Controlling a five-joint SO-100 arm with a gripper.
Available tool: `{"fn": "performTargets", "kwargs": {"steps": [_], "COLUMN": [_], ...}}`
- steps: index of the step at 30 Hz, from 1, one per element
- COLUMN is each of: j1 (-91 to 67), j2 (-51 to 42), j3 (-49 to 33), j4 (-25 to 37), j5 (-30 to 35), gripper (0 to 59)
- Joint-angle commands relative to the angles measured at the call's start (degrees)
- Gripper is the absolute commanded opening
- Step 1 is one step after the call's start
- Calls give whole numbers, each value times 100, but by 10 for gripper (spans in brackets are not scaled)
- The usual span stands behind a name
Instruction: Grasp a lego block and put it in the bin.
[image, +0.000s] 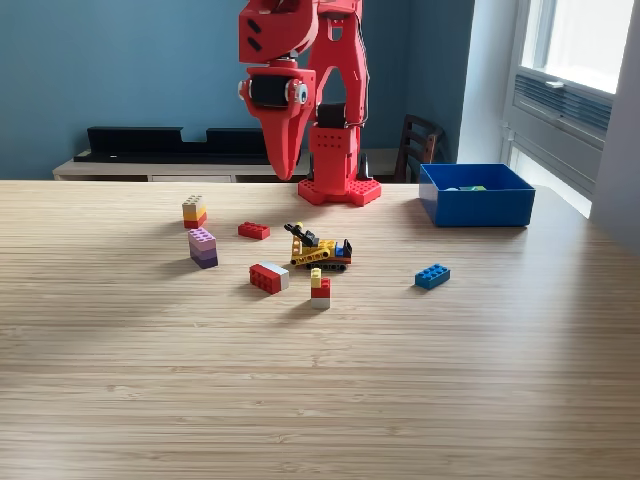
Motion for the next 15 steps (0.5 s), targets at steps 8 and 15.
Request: {"fn": "performTargets", "kwargs": {"steps": [8, 15], "j1": [729, 756], "j2": [334, 290], "j3": [-26, -9], "j4": [-686, -1169], "j5": [26, 185], "gripper": [0, 69]}}
